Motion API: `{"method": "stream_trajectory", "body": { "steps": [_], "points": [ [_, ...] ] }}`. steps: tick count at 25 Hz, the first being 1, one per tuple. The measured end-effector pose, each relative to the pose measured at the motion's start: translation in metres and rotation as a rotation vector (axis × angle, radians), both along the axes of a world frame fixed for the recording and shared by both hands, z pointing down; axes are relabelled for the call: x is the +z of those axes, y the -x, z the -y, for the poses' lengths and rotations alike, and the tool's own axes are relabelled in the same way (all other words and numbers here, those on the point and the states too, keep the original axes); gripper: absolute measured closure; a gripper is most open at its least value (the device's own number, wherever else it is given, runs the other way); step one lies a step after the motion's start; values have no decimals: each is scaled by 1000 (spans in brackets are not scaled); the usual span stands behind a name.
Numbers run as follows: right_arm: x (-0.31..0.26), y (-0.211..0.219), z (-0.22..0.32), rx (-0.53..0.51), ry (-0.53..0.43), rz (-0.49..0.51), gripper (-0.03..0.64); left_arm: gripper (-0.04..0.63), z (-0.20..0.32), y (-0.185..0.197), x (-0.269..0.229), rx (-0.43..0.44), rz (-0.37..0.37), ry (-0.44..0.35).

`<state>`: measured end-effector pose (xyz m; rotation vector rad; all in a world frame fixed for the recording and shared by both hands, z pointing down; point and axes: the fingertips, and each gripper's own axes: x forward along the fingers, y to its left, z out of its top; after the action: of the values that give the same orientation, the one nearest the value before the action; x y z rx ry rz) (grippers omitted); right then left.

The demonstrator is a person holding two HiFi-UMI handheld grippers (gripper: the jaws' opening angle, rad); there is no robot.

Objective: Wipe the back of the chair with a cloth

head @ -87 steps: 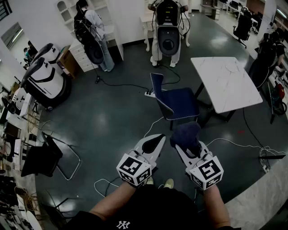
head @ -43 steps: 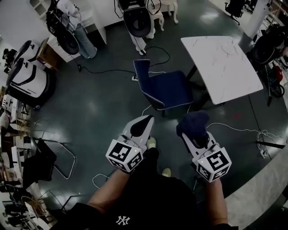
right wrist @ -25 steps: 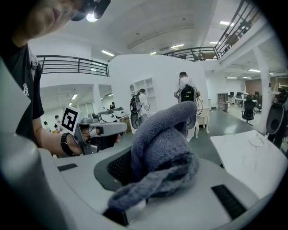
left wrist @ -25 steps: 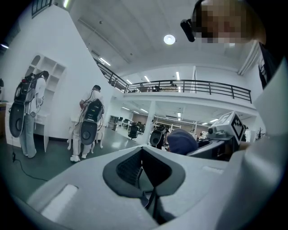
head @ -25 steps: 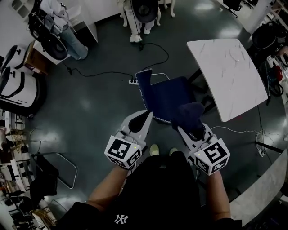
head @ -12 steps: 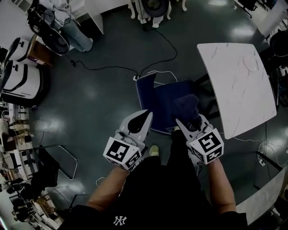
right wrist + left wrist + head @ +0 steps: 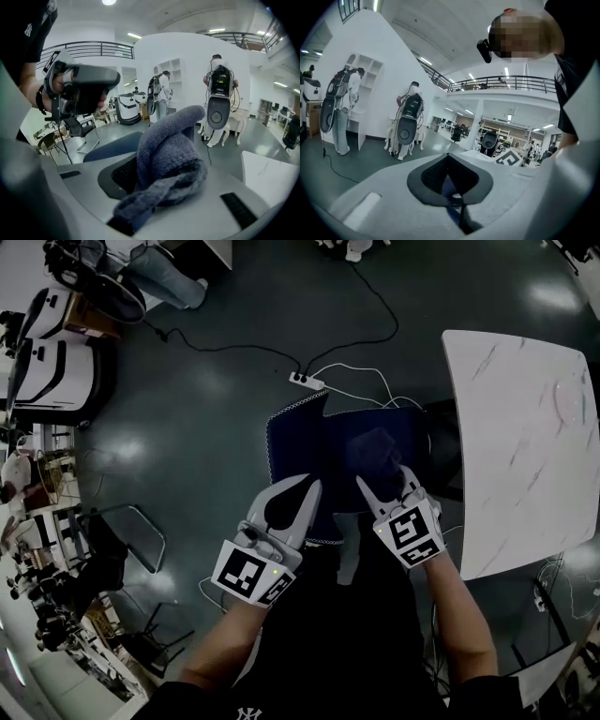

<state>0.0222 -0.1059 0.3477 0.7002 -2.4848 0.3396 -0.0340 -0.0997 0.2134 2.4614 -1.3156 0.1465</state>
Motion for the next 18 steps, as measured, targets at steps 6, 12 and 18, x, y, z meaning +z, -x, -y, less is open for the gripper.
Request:
{"method": "stream_trajectory", "body": {
  "steps": [6, 12, 18],
  "points": [
    [93, 18, 34, -35, 46, -70, 532, 586, 38, 4, 63, -36, -13, 64],
    [181, 44, 58, -60, 37, -108, 532, 586, 62, 8, 145, -81, -9, 127],
    [242, 63, 68, -78, 15, -128, 532, 586, 67, 13, 201, -175, 19, 180]
  ]
}}
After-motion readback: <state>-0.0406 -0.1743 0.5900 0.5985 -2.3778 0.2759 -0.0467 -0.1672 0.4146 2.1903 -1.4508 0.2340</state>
